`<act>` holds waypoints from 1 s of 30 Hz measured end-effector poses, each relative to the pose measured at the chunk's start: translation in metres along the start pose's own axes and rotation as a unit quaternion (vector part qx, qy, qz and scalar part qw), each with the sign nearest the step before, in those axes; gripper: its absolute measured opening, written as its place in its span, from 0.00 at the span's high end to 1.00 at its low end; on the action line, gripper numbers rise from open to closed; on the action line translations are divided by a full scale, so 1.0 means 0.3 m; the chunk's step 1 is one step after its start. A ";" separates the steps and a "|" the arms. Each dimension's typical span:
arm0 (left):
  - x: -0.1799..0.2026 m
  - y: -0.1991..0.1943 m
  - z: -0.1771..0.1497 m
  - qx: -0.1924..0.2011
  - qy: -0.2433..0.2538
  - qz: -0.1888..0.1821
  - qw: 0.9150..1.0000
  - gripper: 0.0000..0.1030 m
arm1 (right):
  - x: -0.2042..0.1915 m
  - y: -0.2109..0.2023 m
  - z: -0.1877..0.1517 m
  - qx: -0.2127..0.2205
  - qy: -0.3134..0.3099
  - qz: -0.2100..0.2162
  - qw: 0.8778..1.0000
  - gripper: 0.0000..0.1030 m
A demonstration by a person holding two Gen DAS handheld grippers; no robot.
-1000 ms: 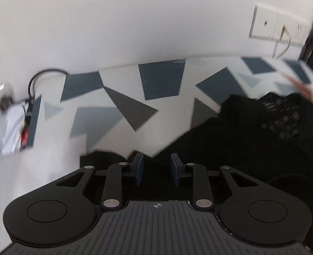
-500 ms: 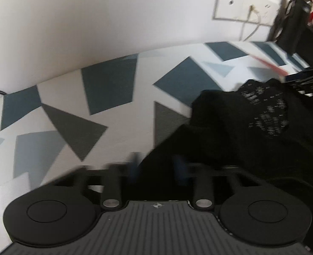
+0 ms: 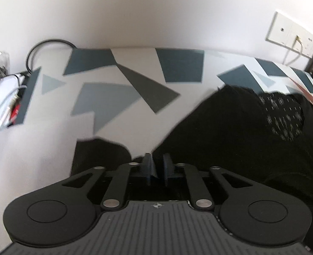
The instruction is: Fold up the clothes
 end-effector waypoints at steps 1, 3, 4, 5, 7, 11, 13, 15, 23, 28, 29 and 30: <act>0.001 -0.002 0.030 0.014 -0.006 0.000 1.000 0.79 | -0.028 -0.002 0.011 0.007 -0.004 0.014 1.000 0.80; 0.002 0.003 0.081 0.037 -0.020 -0.009 0.999 0.74 | -0.090 0.003 0.034 0.015 -0.022 0.039 0.999 0.75; 0.020 0.016 0.107 0.041 -0.025 -0.025 0.999 0.74 | -0.122 0.011 0.044 0.016 -0.034 0.052 0.998 0.72; 0.038 0.030 0.133 0.045 -0.030 -0.040 0.998 0.73 | -0.151 0.023 0.050 0.015 -0.046 0.062 0.997 0.69; 0.106 0.074 0.175 0.044 -0.024 -0.075 0.996 0.66 | -0.199 0.057 0.055 0.004 -0.065 0.075 0.995 0.69; 0.282 0.172 0.206 0.030 0.035 -0.138 0.989 0.53 | -0.245 0.113 0.042 -0.017 -0.092 0.092 0.991 0.69; 0.343 0.210 0.199 0.017 0.064 -0.152 0.986 0.49 | -0.263 0.118 0.032 -0.025 -0.109 0.099 0.989 0.68; 0.385 0.245 0.187 0.008 0.089 -0.155 0.984 0.46 | -0.277 0.111 0.026 -0.026 -0.126 0.102 0.986 0.67; 0.375 0.269 0.155 0.001 0.060 -0.161 0.985 0.71 | -0.306 0.094 0.012 -0.023 -0.163 0.126 0.978 0.64; 0.333 0.265 0.166 0.004 0.012 -0.154 0.988 0.94 | -0.291 0.094 0.014 -0.029 -0.127 0.133 0.982 0.94; 0.327 0.263 0.170 0.008 0.002 -0.151 0.989 0.94 | -0.284 0.094 0.016 -0.022 -0.130 0.122 0.984 0.95; 0.319 0.259 0.176 0.015 -0.001 -0.143 0.990 0.95 | -0.269 0.095 0.023 -0.011 -0.130 0.104 0.986 0.95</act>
Point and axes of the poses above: each gripper's, at about its wrist camera, not at the fingertips, and y roughly the way its jaws point, x to its right, z to its top, the point moved 9 cm from there along y, roughly the way its jaws point, and after that the axes turned 15 degrees about x, right-handed, at the moved point
